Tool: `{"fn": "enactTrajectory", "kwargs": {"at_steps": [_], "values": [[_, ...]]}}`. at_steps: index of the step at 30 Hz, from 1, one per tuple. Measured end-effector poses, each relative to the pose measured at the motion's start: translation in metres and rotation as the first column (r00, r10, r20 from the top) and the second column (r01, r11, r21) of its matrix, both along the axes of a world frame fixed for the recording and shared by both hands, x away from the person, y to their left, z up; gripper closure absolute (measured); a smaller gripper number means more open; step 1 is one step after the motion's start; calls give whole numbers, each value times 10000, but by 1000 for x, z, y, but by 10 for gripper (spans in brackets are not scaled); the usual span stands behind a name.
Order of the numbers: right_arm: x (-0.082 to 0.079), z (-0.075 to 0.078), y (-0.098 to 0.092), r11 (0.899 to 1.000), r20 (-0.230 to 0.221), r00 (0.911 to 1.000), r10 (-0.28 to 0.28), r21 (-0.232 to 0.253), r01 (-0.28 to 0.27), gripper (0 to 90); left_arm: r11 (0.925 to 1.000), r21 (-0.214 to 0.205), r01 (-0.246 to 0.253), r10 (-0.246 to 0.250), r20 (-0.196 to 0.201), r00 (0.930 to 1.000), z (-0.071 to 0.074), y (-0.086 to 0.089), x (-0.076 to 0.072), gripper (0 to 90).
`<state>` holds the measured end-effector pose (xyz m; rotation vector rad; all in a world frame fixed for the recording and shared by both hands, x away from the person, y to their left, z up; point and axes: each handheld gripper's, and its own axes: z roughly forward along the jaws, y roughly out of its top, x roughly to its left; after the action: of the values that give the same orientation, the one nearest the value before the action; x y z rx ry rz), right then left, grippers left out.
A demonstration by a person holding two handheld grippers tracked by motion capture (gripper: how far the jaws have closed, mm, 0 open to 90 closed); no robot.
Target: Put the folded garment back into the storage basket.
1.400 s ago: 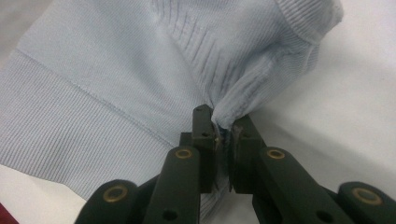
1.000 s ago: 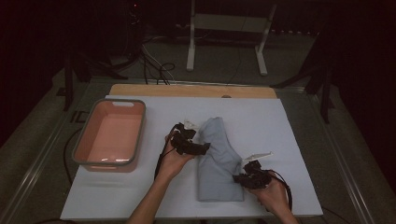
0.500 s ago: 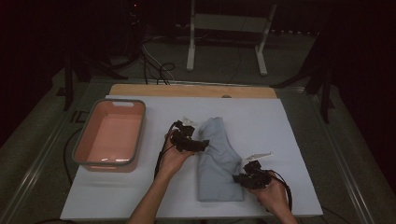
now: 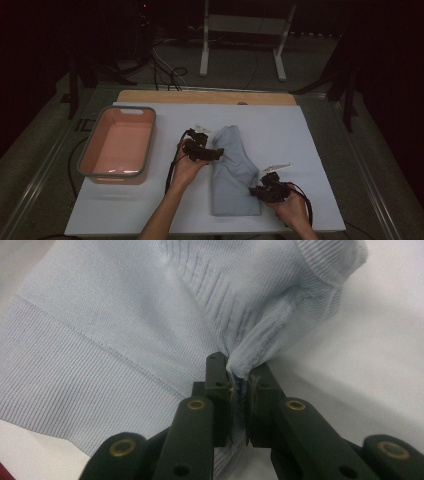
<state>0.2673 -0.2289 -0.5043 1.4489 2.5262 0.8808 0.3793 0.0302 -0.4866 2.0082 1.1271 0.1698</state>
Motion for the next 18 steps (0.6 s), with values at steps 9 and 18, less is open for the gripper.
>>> {"fn": "enactTrajectory", "kwargs": {"at_steps": [9,18], "values": [[0,0,0,10000,10,10000,0,9,0,830,10000,-15,-5,5,-256,9997,-5,-3,4,234],[0,0,0,10000,19,10000,24,-8,-24,829,9995,298,-83,107,-812,9966,-19,-10,10,250]]}}
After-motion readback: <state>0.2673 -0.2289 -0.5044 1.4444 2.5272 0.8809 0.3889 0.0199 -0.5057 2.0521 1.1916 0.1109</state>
